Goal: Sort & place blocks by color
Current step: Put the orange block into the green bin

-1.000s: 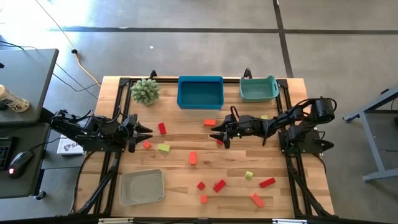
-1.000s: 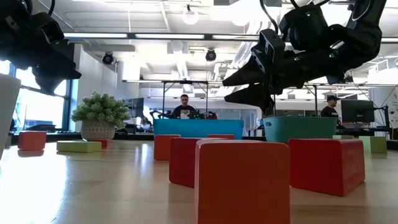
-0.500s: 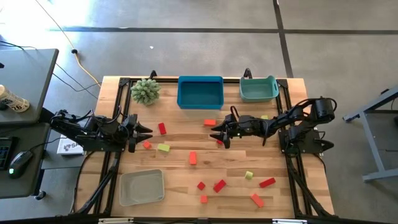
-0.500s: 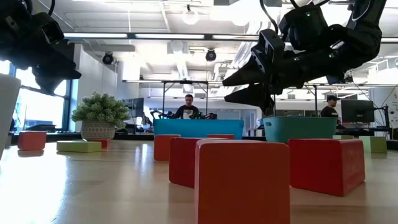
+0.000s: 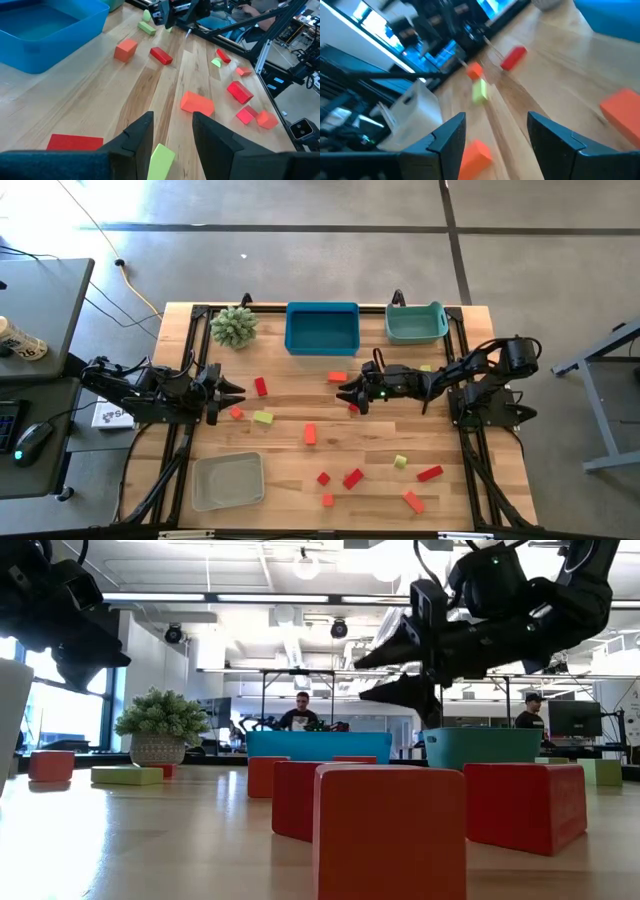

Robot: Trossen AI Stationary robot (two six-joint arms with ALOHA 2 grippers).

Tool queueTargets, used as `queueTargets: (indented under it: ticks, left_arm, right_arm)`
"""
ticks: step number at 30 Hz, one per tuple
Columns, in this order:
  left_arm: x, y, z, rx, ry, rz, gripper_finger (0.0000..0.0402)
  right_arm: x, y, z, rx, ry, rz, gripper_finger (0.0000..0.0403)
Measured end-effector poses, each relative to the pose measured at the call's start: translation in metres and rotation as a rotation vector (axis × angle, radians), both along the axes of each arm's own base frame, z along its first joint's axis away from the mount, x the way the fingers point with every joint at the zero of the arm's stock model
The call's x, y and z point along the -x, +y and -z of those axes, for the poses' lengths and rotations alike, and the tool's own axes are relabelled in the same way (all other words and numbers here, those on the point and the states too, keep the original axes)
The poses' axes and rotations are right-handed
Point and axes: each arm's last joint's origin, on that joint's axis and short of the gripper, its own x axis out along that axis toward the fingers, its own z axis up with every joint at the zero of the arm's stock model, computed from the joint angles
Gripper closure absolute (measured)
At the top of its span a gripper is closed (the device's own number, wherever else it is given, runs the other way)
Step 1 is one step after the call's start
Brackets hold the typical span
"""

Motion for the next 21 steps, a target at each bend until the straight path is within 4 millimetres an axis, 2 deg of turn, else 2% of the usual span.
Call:
queueTargets:
  ticks: [6, 13, 17, 21]
  left_arm:
    - [0.000, 0.000, 0.000, 0.000, 0.000, 0.000, 0.0277]
    - [0.000, 0.000, 0.000, 0.000, -0.001, 0.000, 0.0277]
    - [0.000, 0.000, 0.000, 0.000, -0.001, -0.001, 0.0277]
    - [0.000, 0.000, 0.000, 0.000, -0.002, -0.001, 0.0277]
  right_arm:
    - [-0.022, -0.005, -0.030, 0.056, -0.116, 0.005, 0.0203]
    - [-0.052, -0.027, -0.079, 0.214, -0.224, 0.049, 0.0203]
    - [-0.067, -0.041, -0.106, 0.309, -0.190, 0.060, 0.0203]
    - [-0.080, -0.052, -0.131, 0.413, -0.058, 0.035, 0.0203]
